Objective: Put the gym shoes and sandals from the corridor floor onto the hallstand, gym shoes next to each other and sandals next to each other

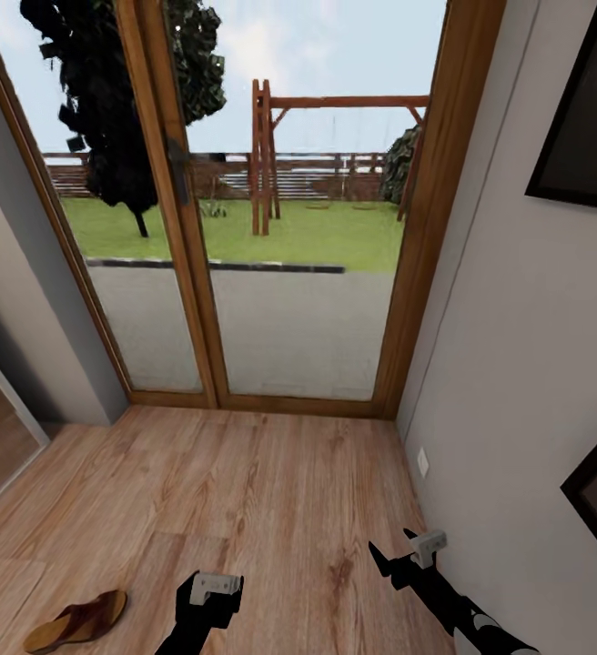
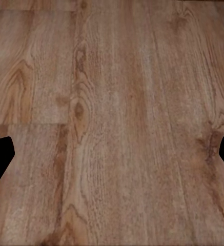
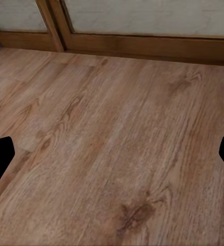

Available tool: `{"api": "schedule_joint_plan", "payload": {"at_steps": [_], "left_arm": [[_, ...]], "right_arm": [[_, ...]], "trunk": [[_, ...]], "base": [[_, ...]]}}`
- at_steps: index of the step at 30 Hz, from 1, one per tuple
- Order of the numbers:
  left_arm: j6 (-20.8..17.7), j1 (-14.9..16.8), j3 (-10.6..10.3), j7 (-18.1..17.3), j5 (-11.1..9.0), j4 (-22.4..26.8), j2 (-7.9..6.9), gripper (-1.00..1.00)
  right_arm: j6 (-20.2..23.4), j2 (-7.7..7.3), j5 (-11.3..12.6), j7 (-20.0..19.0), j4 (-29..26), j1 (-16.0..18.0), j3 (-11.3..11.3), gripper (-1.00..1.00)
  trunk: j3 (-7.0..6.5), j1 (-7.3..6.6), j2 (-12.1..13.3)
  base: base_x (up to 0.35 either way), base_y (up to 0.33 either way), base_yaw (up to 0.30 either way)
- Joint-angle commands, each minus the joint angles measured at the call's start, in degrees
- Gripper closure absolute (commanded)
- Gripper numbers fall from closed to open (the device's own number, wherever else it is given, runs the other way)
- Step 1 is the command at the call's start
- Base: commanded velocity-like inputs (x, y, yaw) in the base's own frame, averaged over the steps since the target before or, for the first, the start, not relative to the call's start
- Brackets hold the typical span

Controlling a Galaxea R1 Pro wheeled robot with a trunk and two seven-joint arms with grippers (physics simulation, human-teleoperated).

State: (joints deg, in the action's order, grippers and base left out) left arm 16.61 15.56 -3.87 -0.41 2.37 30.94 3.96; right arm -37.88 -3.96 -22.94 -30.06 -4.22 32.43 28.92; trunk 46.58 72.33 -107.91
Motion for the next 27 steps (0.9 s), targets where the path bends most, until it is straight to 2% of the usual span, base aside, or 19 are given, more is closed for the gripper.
{"api": "schedule_joint_plan", "payload": {"at_steps": [1,7,18,27], "left_arm": [[0.00,0.00,0.00,0.02,0.00,0.00,0.00,-1.00],[0.00,0.00,0.00,0.03,0.00,0.00,0.00,-1.00],[0.00,-0.08,0.21,0.03,-0.07,-0.10,-0.02,-1.00],[0.00,-1.95,0.26,-0.09,0.05,-0.17,-0.24,-1.00]], "right_arm": [[0.00,0.00,0.00,0.00,0.00,0.00,0.00,-1.00],[0.00,0.05,0.00,0.06,0.00,0.00,0.00,-1.00],[0.00,0.09,0.00,0.20,0.07,0.00,0.00,-1.00],[0.12,0.09,-0.16,0.15,0.67,-0.05,0.00,-1.00]], "trunk": [[-0.05,0.00,0.00],[-0.17,0.00,0.00],[-0.20,0.00,0.00],[-0.20,0.00,0.00]], "base": [[0.000,0.000,0.000],[0.083,0.000,0.000],[0.270,0.000,0.000],[0.060,0.000,0.000]]}}
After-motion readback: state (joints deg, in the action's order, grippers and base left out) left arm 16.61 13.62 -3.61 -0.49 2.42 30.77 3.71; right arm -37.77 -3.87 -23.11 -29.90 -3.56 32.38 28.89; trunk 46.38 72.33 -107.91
